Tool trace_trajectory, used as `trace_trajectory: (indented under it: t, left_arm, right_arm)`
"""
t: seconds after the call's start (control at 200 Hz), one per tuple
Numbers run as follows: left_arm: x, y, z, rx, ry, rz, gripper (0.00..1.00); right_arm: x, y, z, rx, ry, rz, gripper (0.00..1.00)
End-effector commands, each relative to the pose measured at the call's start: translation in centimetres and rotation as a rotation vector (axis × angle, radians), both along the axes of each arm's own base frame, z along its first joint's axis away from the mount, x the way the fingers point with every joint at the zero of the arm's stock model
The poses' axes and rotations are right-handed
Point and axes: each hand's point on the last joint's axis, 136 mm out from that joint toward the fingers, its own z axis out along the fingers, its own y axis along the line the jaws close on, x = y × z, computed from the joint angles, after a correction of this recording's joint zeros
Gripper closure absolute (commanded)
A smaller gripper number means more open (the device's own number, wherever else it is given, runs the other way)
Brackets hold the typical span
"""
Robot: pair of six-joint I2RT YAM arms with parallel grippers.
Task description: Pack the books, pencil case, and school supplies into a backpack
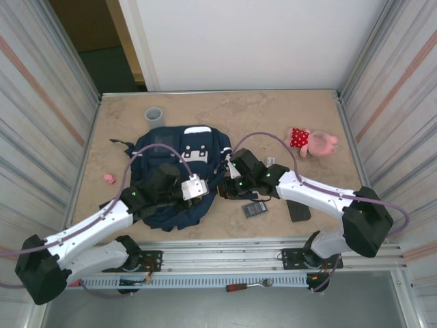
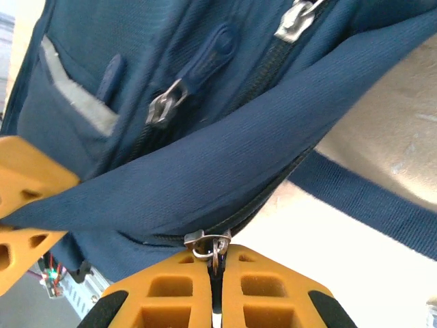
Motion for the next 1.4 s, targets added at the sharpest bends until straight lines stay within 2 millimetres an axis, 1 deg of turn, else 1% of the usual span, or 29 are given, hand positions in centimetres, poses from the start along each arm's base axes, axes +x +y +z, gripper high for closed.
trace_trajectory:
  t: [0.0,0.11,0.326,0.436,0.501,0.596,0.687,0.777,0.857,1.007,1.137,1.283,1.348,1.393]
  left_arm:
    - [-3.2,1.0,-0.5,0.025,0.048,-0.109,1.0]
    - [-4.7,1.2,0.2,0.007,0.047,-0.178,1.0]
    - [-6.4,2.2,0.8,0.047,0.043,-0.254,1.0]
    - [-6.7,2.4,1.1,0.055,0.046,-0.269,1.0]
    - [-6.8,2.5,1.3,0.056,0.039,-0.269,1.0]
    - [-6.5,2.6,1.6,0.048,0.024,-0.25,1.0]
    - [-6.2,2.7,1.8,0.033,0.016,-0.228,1.0]
    - [-6.1,2.6,1.7,0.02,0.027,-0.212,1.0]
    - [-6.4,2.4,1.6,0.008,0.045,-0.22,1.0]
    - [-6.5,2.4,1.7,0.001,0.037,-0.227,1.0]
    - [-6.6,2.4,2.0,0.0,0.035,-0.229,1.0]
    - [-6.2,2.3,2.0,-0.004,0.038,-0.212,1.0]
    - [-5.5,2.0,2.2,-0.018,0.032,-0.175,1.0]
    - [-5.0,1.7,2.5,-0.036,0.03,-0.153,0.96]
  right_arm:
    - [2.6,-2.3,0.1,-0.013,-0.017,-0.136,1.0]
    - [4.6,-3.6,-1.0,-0.039,-0.01,-0.201,1.0]
    - [9.0,-5.4,-2.0,-0.074,-0.023,-0.264,1.0]
    - [11.0,-6.0,-2.7,-0.083,-0.024,-0.28,1.0]
    - [11.7,-6.1,-2.9,-0.091,-0.027,-0.275,1.0]
    - [12.0,-6.1,-3.2,-0.101,-0.029,-0.263,1.0]
    - [11.6,-6.1,-3.3,-0.102,-0.025,-0.252,1.0]
    - [11.2,-6.3,-2.7,-0.089,-0.041,-0.246,1.0]
    - [11.0,-7.4,-2.7,-0.12,-0.058,-0.262,1.0]
    - [11.4,-9.9,-3.7,-0.153,-0.02,-0.313,1.0]
    - [11.9,-10.8,-4.2,-0.167,-0.012,-0.335,1.0]
    - [12.3,-10.8,-3.9,-0.162,-0.018,-0.338,1.0]
    - [12.3,-10.6,-3.4,-0.145,-0.028,-0.332,0.96]
    - [12.2,-10.5,-3.0,-0.135,-0.034,-0.33,0.91]
